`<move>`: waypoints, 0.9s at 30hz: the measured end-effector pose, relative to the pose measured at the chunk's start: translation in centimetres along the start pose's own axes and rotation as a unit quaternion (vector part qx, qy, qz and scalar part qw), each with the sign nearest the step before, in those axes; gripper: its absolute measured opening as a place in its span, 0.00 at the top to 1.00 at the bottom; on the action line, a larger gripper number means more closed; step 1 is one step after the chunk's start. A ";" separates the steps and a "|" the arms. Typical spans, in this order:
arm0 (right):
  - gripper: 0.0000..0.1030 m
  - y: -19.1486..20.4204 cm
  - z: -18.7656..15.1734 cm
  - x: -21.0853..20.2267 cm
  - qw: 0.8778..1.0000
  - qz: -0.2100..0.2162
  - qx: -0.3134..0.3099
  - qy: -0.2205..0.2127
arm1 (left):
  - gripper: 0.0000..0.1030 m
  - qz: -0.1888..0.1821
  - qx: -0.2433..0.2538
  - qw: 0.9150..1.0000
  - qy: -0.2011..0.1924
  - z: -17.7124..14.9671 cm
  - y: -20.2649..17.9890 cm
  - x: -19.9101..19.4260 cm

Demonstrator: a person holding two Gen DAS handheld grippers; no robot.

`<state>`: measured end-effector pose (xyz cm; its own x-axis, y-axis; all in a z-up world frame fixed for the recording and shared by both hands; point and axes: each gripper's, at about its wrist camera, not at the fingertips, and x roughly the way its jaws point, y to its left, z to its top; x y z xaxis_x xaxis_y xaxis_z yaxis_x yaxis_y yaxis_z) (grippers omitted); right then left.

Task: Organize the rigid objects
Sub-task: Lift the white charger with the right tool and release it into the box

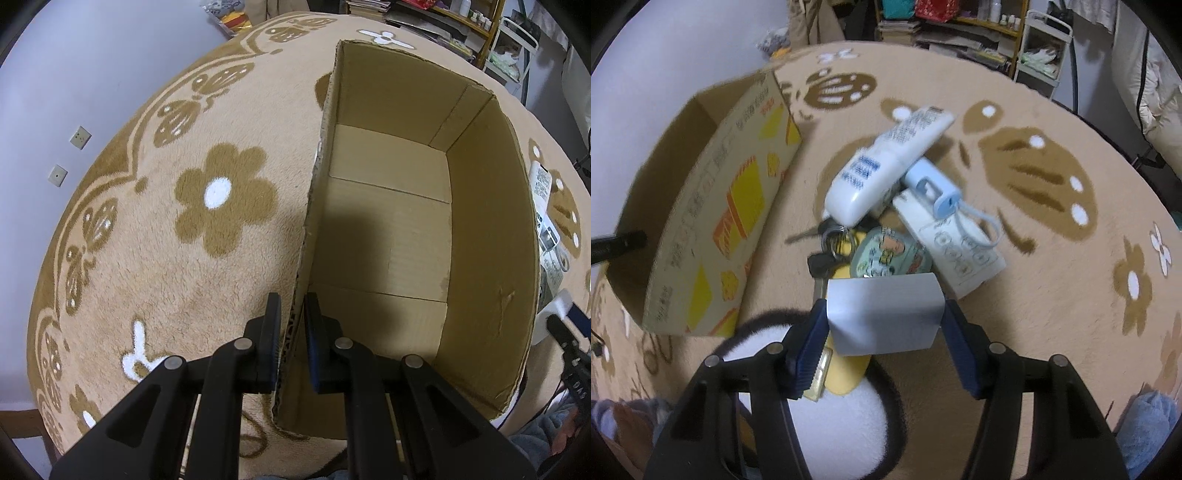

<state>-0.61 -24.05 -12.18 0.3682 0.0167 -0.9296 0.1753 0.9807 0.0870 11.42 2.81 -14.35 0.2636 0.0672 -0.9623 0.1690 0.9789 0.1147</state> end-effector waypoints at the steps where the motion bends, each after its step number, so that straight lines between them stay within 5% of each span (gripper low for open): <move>1: 0.37 -0.3 0.2 -0.5 1.000 0.000 0.001 -0.010 | 0.89 -0.001 -0.001 1.000 0.000 0.0 0.0 0.0; 9: 0.37 -0.9 3.4 -2.2 0.998 -0.005 -0.004 -0.061 | 0.89 -0.009 -0.009 1.000 0.001 0.0 0.3 0.2; 27: 0.37 4.8 9.3 -5.6 0.988 0.012 -0.064 -0.140 | 0.89 -0.017 -0.011 1.000 -0.001 0.0 0.6 0.3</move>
<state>6.64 -21.27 -3.22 0.6119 0.0025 -0.7909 0.0538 0.9975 0.0448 11.62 3.42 -14.61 0.2600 0.0339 -0.9650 0.1576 0.9845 0.0771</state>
